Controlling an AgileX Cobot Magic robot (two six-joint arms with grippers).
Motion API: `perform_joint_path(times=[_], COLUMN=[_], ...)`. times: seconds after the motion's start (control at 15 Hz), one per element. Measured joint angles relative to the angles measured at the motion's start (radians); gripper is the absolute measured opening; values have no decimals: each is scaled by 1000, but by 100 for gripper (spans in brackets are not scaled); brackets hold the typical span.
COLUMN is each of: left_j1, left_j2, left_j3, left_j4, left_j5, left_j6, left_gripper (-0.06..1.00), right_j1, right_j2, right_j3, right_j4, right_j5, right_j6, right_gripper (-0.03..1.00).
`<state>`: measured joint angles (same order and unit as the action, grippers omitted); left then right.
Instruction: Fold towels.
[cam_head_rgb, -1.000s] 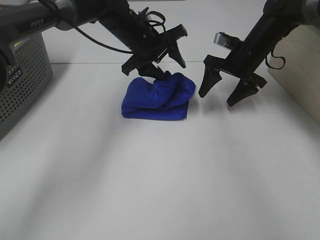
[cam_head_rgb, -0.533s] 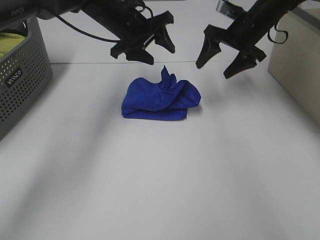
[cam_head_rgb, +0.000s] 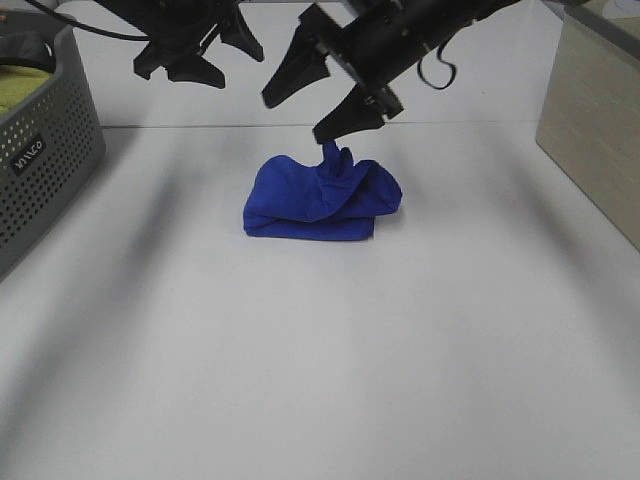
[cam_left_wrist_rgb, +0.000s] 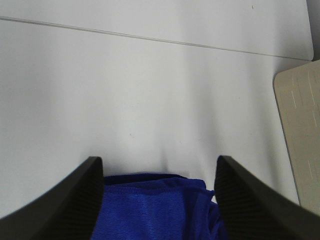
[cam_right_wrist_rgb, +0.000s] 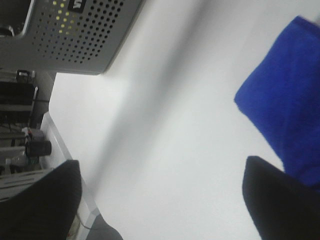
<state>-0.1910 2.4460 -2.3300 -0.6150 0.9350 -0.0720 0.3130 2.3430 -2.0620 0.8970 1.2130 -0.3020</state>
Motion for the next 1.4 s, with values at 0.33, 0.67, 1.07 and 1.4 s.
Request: perform_joint_path(times=[0.33, 0.67, 1.07, 1.4], left_j1=[7, 7, 7, 7], left_j2=[0, 0, 0, 0], left_j3=[0, 0, 0, 0], left_j4=[1, 1, 1, 1], left_j5=[11, 16, 31, 107], left_j6=[0, 0, 0, 7], left_gripper=[62, 62, 62, 62], right_j1=[7, -62, -67, -67], right_j2=[101, 101, 101, 101], right_j3=[0, 0, 0, 0], right_j4=[-58, -167, -357, -553], right_j5=[-29, -29, -9, -6], right_j6=[8, 53, 107, 183], right_gripper=[84, 84, 84, 84])
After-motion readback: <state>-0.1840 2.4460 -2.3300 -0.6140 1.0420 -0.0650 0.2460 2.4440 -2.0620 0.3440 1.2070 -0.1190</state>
